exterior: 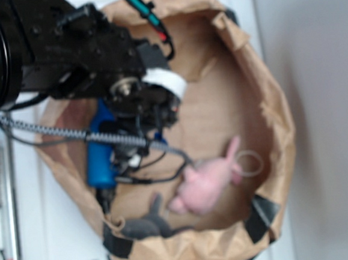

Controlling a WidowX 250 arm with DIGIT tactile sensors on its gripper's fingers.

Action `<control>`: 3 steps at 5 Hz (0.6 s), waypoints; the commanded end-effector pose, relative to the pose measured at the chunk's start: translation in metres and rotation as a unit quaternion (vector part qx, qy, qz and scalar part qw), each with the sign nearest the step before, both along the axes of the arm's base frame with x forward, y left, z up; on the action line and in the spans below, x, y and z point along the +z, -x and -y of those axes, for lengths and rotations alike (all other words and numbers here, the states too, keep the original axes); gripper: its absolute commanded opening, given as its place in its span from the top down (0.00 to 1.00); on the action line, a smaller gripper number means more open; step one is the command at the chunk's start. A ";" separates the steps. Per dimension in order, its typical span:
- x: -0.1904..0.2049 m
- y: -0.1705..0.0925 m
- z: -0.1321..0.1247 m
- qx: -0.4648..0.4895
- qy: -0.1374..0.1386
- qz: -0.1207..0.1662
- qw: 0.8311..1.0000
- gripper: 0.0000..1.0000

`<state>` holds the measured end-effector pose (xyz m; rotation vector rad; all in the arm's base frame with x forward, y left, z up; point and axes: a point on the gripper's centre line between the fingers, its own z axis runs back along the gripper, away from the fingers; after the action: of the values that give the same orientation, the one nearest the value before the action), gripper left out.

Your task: Grab the green ball.

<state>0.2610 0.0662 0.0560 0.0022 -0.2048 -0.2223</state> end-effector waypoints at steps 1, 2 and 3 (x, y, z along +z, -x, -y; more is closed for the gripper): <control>0.010 -0.012 -0.035 0.048 -0.011 0.007 0.999 0.00; 0.001 -0.019 -0.039 0.065 -0.037 0.008 0.997 0.00; -0.006 -0.024 -0.035 0.065 -0.046 0.007 0.997 0.00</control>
<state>0.2752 0.1025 0.0347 0.0882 -0.1629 -0.1006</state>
